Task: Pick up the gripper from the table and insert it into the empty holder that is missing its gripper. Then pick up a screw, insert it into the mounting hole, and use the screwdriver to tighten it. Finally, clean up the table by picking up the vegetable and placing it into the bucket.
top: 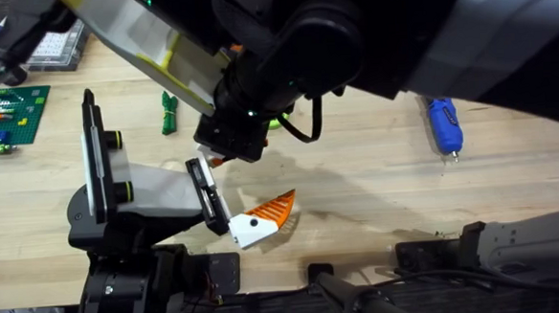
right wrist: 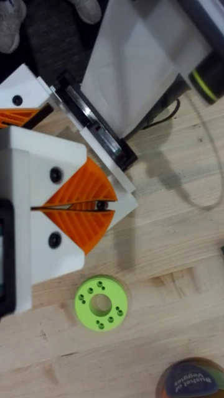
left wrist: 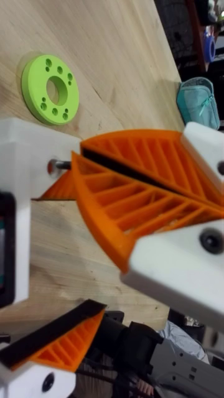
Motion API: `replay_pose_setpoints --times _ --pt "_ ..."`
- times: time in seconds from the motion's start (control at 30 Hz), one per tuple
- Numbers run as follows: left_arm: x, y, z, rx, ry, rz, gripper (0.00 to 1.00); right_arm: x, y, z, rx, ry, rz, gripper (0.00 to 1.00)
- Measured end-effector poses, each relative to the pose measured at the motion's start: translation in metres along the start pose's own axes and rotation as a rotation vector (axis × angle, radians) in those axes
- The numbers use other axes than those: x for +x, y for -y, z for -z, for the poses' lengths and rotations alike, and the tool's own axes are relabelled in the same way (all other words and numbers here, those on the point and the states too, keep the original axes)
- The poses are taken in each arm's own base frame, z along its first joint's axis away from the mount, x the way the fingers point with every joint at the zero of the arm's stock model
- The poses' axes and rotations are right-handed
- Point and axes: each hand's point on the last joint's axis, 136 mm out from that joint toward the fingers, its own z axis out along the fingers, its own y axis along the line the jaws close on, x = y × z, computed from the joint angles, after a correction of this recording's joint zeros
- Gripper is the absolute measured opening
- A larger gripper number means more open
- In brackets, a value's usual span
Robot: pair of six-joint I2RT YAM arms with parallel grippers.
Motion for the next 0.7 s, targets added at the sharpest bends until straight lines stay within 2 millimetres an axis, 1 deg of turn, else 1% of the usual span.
replay_pose_setpoints --times 0.7 --pt "0.0001 0.0 0.0 0.0 0.0 0.003 0.986 -0.0013 -0.0004 0.0 -0.003 0.005 -0.024 0.009"
